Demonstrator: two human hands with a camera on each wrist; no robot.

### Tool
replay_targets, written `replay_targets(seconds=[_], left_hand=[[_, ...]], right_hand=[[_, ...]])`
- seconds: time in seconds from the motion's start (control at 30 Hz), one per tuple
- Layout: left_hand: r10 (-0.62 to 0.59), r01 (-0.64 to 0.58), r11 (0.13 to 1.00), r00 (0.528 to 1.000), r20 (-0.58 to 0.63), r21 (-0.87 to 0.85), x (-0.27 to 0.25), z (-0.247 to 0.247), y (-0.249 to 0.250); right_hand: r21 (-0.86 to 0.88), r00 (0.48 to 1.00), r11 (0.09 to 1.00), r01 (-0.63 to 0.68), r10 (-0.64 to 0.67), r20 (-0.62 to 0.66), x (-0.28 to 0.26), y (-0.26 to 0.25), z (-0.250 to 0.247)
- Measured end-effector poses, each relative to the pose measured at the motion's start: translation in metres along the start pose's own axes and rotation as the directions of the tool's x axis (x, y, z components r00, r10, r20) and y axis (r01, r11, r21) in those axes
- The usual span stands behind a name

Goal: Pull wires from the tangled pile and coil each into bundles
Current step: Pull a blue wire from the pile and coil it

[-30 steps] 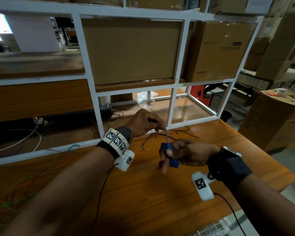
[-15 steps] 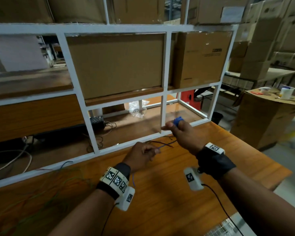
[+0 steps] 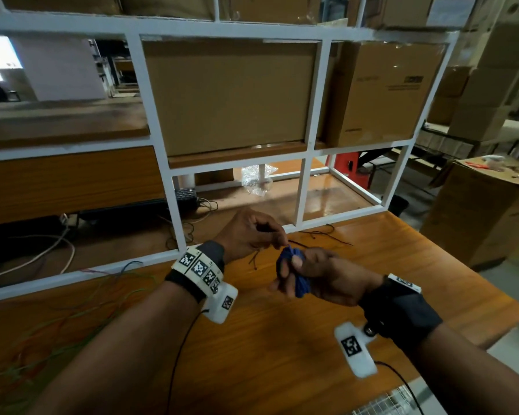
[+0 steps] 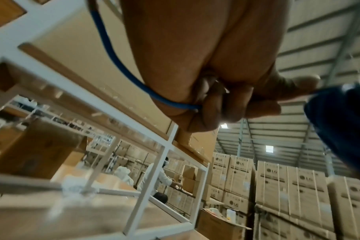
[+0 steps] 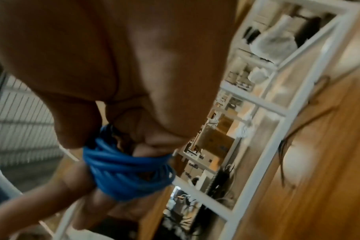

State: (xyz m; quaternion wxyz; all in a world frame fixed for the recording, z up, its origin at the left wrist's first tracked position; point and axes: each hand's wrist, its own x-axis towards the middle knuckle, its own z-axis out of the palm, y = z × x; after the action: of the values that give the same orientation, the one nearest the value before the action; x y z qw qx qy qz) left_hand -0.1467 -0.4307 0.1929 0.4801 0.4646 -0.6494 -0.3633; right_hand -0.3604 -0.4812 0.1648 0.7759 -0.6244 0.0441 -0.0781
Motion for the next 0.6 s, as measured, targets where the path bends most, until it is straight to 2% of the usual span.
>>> replay_targets(seconds=[0.03, 0.1, 0.13, 0.2, 0.23, 0.3, 0.33, 0.37, 0.4, 0.43, 0.47, 0.53, 0.6], left_hand=[[-0.007, 0.003, 0.997, 0.999, -0.053, -0.076, 0.0, 0.005, -0.005], [-0.07, 0.034, 0.977, 0.984, -0.166, -0.211, 0.002, 0.018, -0.012], [-0.109, 0.058, 0.965, 0.975, -0.193, -0.255, 0.003, 0.026, -0.015], [-0.184, 0.15, 0.973, 0.962, -0.202, -0.175, 0.001, 0.043, -0.019], [-0.197, 0.189, 0.98, 0.963, -0.185, -0.057, -0.003, 0.051, -0.02], [-0.153, 0.18, 0.961, 0.979, -0.138, 0.21, -0.009, 0.06, -0.019], [-0.111, 0.151, 0.922, 0.985, -0.131, 0.355, -0.011, 0.062, -0.02], [-0.067, 0.123, 0.859, 0.989, -0.13, 0.497, -0.013, 0.063, -0.021], [-0.034, 0.104, 0.781, 0.992, -0.124, 0.616, -0.014, 0.063, -0.022], [-0.017, 0.089, 0.707, 0.994, -0.109, 0.702, -0.015, 0.062, -0.022], [0.009, 0.06, 0.643, 0.996, -0.085, 0.764, -0.016, 0.061, -0.023], [0.091, -0.046, 0.58, 0.996, -0.009, 0.813, -0.017, 0.058, -0.025], [0.184, -0.135, 0.616, 0.983, 0.025, 0.776, -0.018, 0.052, -0.027]], right_hand=[[0.143, 0.997, 0.987, 0.074, -0.075, -0.001, 0.002, -0.001, 0.0], [0.391, 0.975, 0.894, 0.219, -0.21, -0.065, 0.009, -0.007, 0.005], [0.457, 0.957, 0.841, 0.29, -0.256, -0.136, 0.014, -0.011, 0.007], [0.443, 0.912, 0.806, 0.392, -0.277, -0.304, 0.022, -0.021, 0.01], [0.355, 0.877, 0.84, 0.41, -0.255, -0.407, 0.025, -0.025, 0.011], [-0.021, 0.76, 0.944, 0.329, -0.277, -0.588, 0.03, -0.027, 0.007], [-0.258, 0.701, 0.944, 0.205, -0.326, -0.635, 0.03, -0.024, 0.004], [-0.46, 0.671, 0.887, 0.042, -0.366, -0.645, 0.029, -0.018, -0.003], [-0.588, 0.679, 0.801, -0.113, -0.369, -0.634, 0.027, -0.011, -0.012], [-0.643, 0.713, 0.73, -0.23, -0.323, -0.623, 0.026, -0.004, -0.019], [-0.64, 0.751, 0.715, -0.283, -0.25, -0.612, 0.025, 0.001, -0.027], [-0.546, 0.819, 0.801, -0.247, -0.129, -0.56, 0.022, 0.008, -0.033], [-0.439, 0.848, 0.87, -0.224, -0.049, -0.528, 0.017, 0.007, -0.029]])
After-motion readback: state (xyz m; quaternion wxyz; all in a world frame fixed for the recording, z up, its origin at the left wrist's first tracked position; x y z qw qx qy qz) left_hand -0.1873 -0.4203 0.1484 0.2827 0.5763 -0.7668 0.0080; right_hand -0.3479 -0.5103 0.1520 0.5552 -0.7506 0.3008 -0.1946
